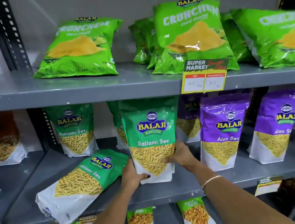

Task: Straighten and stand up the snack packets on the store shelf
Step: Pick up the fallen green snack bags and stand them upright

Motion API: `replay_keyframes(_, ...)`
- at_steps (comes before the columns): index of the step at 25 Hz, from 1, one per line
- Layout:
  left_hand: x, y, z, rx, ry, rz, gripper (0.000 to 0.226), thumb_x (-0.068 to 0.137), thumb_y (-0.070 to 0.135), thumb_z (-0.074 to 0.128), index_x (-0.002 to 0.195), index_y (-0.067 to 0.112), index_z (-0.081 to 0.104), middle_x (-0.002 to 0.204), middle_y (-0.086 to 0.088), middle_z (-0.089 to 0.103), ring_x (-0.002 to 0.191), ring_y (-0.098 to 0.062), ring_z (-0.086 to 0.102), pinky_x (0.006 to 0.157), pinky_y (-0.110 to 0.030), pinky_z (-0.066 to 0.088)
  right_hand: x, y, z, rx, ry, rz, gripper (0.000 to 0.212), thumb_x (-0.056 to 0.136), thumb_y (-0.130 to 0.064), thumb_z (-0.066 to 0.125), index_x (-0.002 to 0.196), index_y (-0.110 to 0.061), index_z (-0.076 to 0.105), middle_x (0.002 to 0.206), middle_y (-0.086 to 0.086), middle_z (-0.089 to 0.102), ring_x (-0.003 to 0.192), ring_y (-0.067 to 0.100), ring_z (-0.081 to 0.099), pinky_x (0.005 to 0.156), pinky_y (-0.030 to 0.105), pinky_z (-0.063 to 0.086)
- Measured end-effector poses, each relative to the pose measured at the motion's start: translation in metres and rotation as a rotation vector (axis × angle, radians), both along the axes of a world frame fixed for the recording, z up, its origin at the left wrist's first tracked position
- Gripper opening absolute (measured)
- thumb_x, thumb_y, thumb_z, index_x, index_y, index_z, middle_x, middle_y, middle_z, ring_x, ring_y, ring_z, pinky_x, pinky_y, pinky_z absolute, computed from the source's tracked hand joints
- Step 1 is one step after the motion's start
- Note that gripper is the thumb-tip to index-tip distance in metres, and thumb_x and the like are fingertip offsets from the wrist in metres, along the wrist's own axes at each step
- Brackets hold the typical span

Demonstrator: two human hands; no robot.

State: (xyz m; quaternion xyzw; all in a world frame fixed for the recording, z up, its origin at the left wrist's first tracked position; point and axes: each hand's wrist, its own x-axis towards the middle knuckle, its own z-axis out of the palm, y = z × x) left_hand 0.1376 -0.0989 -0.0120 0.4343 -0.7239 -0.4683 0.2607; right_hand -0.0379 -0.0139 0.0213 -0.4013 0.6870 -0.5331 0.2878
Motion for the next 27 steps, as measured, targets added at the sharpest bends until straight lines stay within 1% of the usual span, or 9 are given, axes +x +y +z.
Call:
replay_keyframes(5,-0.007,0.003,-0.034,-0.015,0.047,0.093,0.073,0.061,0.003,0.08,0.126,0.004,0.046,0.128,-0.018,0.059,0.115,-0.029,0.056,0.086,-0.031,0.046,0.002,0.0,-0.034,0.013,0.096,-0.059,0.062,0.056,0.011,0.077,0.114,0.001,0.057,0.107,0.008,0.065,0.103,0.017,0.057,0.09,0.032,0.049)
replay_keyframes(10,-0.004,0.004,-0.035,-0.085,-0.091,0.045,0.084,0.06,0.014,0.083,0.131,0.008,0.039,0.134,-0.014,0.054,0.122,-0.032,0.051,0.097,-0.041,0.046,0.0,0.005,-0.033,0.13,0.11,-0.016,0.06,0.061,-0.003,0.081,0.115,-0.004,0.056,0.113,0.01,0.066,0.103,0.02,0.059,0.095,0.034,0.047)
replay_keyframes(14,0.006,0.005,-0.02,-0.059,-0.119,0.018,0.086,0.059,0.015,0.084,0.131,0.008,0.036,0.133,-0.014,0.055,0.121,-0.03,0.053,0.099,-0.042,0.047,-0.011,0.004,-0.038,0.164,0.04,0.038,0.096,0.04,-0.027,0.089,0.125,-0.01,0.046,0.124,0.013,0.063,0.116,0.027,0.057,0.103,0.05,0.044)
replay_keyframes(17,0.029,-0.002,-0.005,-0.148,-0.175,-0.011,0.082,0.067,0.019,0.079,0.136,0.01,0.034,0.136,-0.015,0.053,0.122,-0.03,0.054,0.101,-0.042,0.046,-0.025,-0.009,-0.054,0.254,0.015,0.02,0.119,0.02,-0.052,0.089,0.122,-0.008,0.045,0.122,0.013,0.061,0.113,0.026,0.058,0.098,0.044,0.049)
replay_keyframes(19,0.062,-0.016,0.009,-0.38,-0.266,-0.015,0.068,0.076,0.022,0.071,0.135,0.01,0.039,0.137,-0.011,0.051,0.124,-0.028,0.051,0.102,-0.039,0.045,-0.007,-0.002,-0.038,0.389,0.012,-0.066,0.083,0.036,-0.046,0.09,0.098,-0.001,0.057,0.087,0.014,0.066,0.077,0.021,0.066,0.064,0.027,0.056)
replay_keyframes(21,0.107,-0.044,0.025,-0.588,-0.34,0.001,0.057,0.082,0.026,0.063,0.133,0.009,0.042,0.137,-0.01,0.046,0.127,-0.028,0.047,0.102,-0.04,0.042,0.033,0.008,-0.017,0.441,-0.149,-0.124,0.026,0.073,-0.017,0.073,0.071,-0.002,0.051,0.043,0.006,0.047,0.029,0.014,0.043,0.034,0.012,0.035)
replay_keyframes(22,0.131,-0.063,0.029,-0.606,-0.381,0.019,0.056,0.083,0.027,0.061,0.132,0.008,0.042,0.138,-0.011,0.044,0.128,-0.03,0.045,0.103,-0.04,0.04,0.052,0.005,-0.015,0.457,-0.201,-0.13,0.022,0.079,-0.009,0.062,0.064,-0.003,0.047,0.032,0.003,0.041,0.02,0.013,0.033,0.031,0.008,0.03)
replay_keyframes(24,0.182,-0.108,0.033,-0.467,-0.465,0.048,0.057,0.085,0.031,0.06,0.131,0.004,0.042,0.14,-0.017,0.042,0.128,-0.033,0.044,0.104,-0.041,0.038,0.103,-0.01,-0.015,0.459,-0.363,-0.109,0.026,0.083,-0.006,0.055,0.058,-0.002,0.048,0.024,0.002,0.039,0.016,0.013,0.031,0.032,0.005,0.03)
replay_keyframes(27,0.231,-0.146,0.029,0.106,-0.44,-0.103,0.047,0.085,0.041,0.057,0.119,0.009,0.05,0.125,-0.015,0.051,0.109,-0.028,0.054,0.088,-0.035,0.041,0.164,-0.051,-0.026,0.368,-0.55,-0.111,0.023,0.086,-0.021,0.057,0.066,-0.01,0.053,0.027,-0.002,0.039,0.025,0.013,0.036,0.041,0.017,0.039)
